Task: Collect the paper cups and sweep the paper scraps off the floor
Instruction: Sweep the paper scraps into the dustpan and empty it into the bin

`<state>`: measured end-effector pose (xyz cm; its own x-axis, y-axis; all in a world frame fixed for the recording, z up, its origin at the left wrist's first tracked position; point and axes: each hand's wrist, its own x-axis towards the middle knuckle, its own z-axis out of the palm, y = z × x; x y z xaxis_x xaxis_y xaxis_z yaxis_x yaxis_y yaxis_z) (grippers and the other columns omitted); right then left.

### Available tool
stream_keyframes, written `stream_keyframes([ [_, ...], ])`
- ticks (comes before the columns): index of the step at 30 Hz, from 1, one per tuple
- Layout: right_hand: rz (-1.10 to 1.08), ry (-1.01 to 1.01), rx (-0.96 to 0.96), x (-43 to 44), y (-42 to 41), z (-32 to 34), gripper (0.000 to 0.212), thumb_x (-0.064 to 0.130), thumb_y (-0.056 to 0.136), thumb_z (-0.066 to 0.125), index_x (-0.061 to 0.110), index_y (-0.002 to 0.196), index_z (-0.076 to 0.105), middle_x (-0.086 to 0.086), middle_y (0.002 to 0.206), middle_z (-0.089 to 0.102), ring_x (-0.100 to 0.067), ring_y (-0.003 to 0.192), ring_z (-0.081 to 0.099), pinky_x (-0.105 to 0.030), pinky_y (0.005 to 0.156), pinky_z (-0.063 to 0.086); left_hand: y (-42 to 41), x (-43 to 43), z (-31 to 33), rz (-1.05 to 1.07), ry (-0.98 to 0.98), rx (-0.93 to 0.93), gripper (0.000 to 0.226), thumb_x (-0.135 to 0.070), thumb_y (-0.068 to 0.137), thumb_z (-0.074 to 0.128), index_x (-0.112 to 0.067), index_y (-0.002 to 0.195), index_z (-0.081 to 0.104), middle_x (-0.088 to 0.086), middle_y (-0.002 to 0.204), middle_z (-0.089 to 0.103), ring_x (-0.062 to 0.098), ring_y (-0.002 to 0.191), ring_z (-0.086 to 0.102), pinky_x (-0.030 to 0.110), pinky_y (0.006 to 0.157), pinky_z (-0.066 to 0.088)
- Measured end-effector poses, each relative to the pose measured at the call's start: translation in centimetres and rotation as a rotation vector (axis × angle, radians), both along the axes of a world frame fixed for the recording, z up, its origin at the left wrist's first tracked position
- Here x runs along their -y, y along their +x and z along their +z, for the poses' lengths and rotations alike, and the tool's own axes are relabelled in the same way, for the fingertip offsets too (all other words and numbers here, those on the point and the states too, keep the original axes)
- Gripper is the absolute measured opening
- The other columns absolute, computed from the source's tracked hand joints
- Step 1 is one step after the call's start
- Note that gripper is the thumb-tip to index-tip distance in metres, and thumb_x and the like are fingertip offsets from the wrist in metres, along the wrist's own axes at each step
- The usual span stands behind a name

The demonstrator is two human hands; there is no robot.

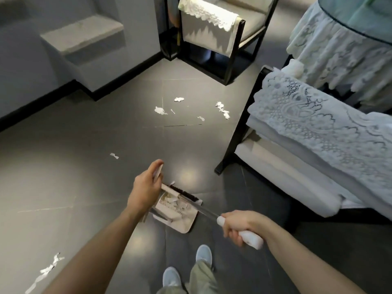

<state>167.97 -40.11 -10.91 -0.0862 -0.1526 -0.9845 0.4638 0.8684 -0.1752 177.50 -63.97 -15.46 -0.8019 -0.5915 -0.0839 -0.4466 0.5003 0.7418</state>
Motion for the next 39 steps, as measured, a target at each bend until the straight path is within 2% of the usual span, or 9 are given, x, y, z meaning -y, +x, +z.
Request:
stream_keyframes([
  [6,-0.196,-0.065,-0.009,-2.6,-0.4,3.8,0.054,-0.004,0.088,0.044,0.014,0.14,0.041,0.002,0.042,0.041,-0.004,0.031,0.036,-0.014,0.03,0.031,1.3,0.1,0.2,0.05,0.009,-0.031,0.031,-0.022,0.096,0.051,-0.024,0.127,0.051,0.004,0.092,0.063,0.024,0.073,0.057,0.034,0.072,0.048],
  [11,-0.269,-0.116,-0.055,-3.2,-1.1,5.4,0.031,-0.004,0.089,0.042,0.024,0.097,0.052,0.002,0.043,0.042,-0.003,0.031,0.037,-0.013,0.03,0.031,2.4,0.3,0.9,0.092,0.071,-0.034,0.03,-0.021,0.098,0.049,-0.025,0.128,0.049,0.007,0.076,0.059,0.025,0.06,0.056,0.044,0.068,0.054],
  [16,-0.271,-0.098,-0.182,-0.6,-1.5,3.6,0.051,-0.005,0.088,0.042,0.012,0.137,0.042,0.001,0.042,0.039,-0.004,0.029,0.035,-0.012,0.03,0.029,4.3,0.8,2.0,0.116,0.061,-0.039,0.029,-0.019,0.097,0.051,-0.022,0.126,0.051,0.007,0.072,0.058,0.023,0.056,0.052,0.045,0.068,0.053],
  [22,-0.085,-0.092,-0.287,3.0,0.4,-1.1,0.05,-0.005,0.087,0.042,0.012,0.134,0.043,-0.004,0.056,0.043,-0.009,0.042,0.037,-0.016,0.036,0.033,7.4,1.9,1.0,0.165,0.047,0.016,0.034,-0.023,0.098,0.05,-0.023,0.132,0.049,0.016,0.101,0.066,0.035,0.084,0.064,0.043,0.078,0.054],
  [25,0.086,-0.116,-0.267,4.7,2.5,-2.4,0.047,-0.002,0.087,0.042,0.0,0.134,0.045,-0.005,0.057,0.047,-0.011,0.046,0.041,-0.019,0.045,0.038,7.6,2.7,0.5,0.215,0.021,0.004,0.032,-0.023,0.098,0.049,-0.024,0.13,0.05,0.014,0.096,0.067,0.032,0.078,0.064,0.041,0.075,0.055],
  [27,0.207,-0.12,-0.228,5.8,4.1,-2.2,0.042,0.001,0.086,0.042,-0.003,0.126,0.053,-0.005,0.057,0.049,-0.011,0.047,0.043,-0.02,0.05,0.039,7.5,3.3,0.3,0.225,0.015,-0.007,0.031,-0.022,0.097,0.05,-0.022,0.128,0.051,0.011,0.095,0.065,0.031,0.075,0.062,0.043,0.076,0.055],
  [30,0.102,-0.085,-0.017,6.9,4.2,-0.2,0.018,-0.001,0.086,0.043,0.009,0.092,0.056,0.0,0.045,0.043,-0.006,0.035,0.037,-0.015,0.036,0.033,7.2,4.0,0.3,0.233,0.024,-0.018,0.029,-0.022,0.097,0.05,-0.023,0.126,0.052,0.008,0.089,0.061,0.027,0.069,0.056,0.043,0.073,0.055],
  [35,-0.101,-0.121,0.096,7.5,1.7,3.7,0.041,-0.003,0.092,0.039,0.015,0.129,0.045,0.001,0.045,0.038,-0.002,0.028,0.035,-0.011,0.029,0.029,7.6,4.6,0.5,0.209,0.06,-0.027,0.028,-0.023,0.097,0.051,-0.025,0.124,0.052,0.007,0.08,0.059,0.034,0.072,0.06,0.044,0.071,0.054],
  [39,-0.112,-0.177,-0.061,8.3,1.3,4.8,0.055,-0.003,0.09,0.042,0.007,0.144,0.037,0.0,0.053,0.039,-0.003,0.03,0.036,-0.012,0.031,0.03,6.2,5.9,1.1,0.175,0.017,-0.062,0.027,-0.022,0.096,0.052,-0.025,0.123,0.053,0.002,0.075,0.058,0.028,0.065,0.058,0.045,0.07,0.055],
])
